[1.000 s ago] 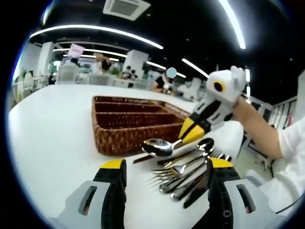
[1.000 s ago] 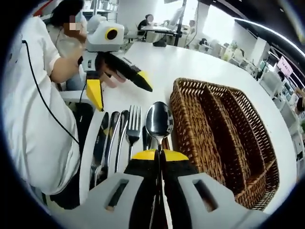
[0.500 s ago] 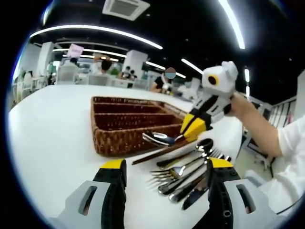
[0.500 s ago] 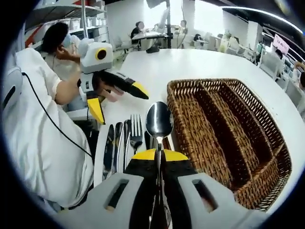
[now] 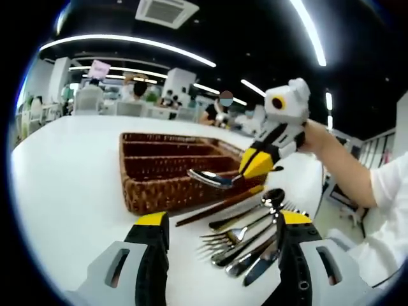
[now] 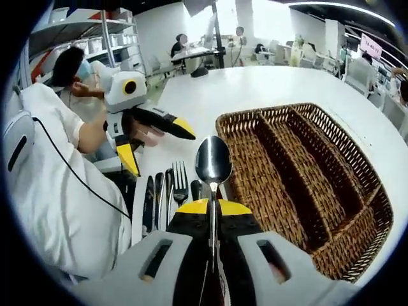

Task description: Arrange the knives, forks, and spoons in their matching storage slots by inserting each utensil handle-first until every utensil is classified and aligned in the correct compartment

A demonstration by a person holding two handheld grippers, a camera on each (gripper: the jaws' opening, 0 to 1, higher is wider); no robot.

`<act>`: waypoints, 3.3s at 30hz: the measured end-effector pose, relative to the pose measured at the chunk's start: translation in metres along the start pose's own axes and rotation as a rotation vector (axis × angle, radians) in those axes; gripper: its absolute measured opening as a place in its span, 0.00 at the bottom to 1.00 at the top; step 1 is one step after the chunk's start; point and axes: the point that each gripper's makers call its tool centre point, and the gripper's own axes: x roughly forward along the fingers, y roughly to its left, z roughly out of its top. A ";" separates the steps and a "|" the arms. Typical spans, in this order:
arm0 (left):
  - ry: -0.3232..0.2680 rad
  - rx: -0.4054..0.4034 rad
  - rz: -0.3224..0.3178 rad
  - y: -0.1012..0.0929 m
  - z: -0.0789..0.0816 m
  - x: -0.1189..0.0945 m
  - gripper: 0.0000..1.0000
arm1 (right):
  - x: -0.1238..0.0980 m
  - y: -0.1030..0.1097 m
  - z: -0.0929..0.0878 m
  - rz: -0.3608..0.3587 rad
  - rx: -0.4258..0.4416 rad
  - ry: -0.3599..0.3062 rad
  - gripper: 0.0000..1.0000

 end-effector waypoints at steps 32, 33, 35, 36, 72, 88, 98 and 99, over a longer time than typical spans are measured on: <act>-0.021 0.049 -0.007 0.013 0.030 0.011 0.70 | -0.017 -0.053 0.023 -0.026 0.010 -0.009 0.01; -0.021 0.050 -0.008 0.015 0.033 0.011 0.70 | -0.017 -0.055 0.023 -0.029 0.010 -0.007 0.01; -0.022 0.052 -0.009 0.017 0.036 0.012 0.70 | -0.016 -0.057 0.023 -0.030 0.007 -0.006 0.01; -0.022 0.052 -0.010 0.017 0.037 0.012 0.70 | -0.016 -0.058 0.024 -0.031 0.006 -0.005 0.01; -0.014 0.065 -0.018 0.017 0.053 0.040 0.71 | -0.005 -0.106 0.034 -0.071 -0.015 0.024 0.01; -0.006 0.089 -0.022 0.021 0.061 0.053 0.77 | -0.001 -0.136 0.041 -0.096 -0.032 0.044 0.01; 0.008 0.108 -0.021 0.029 0.065 0.059 0.79 | 0.003 -0.154 0.042 -0.117 -0.048 0.049 0.01; 0.011 0.109 -0.022 0.033 0.066 0.059 0.79 | 0.003 -0.155 0.042 -0.118 -0.049 0.049 0.01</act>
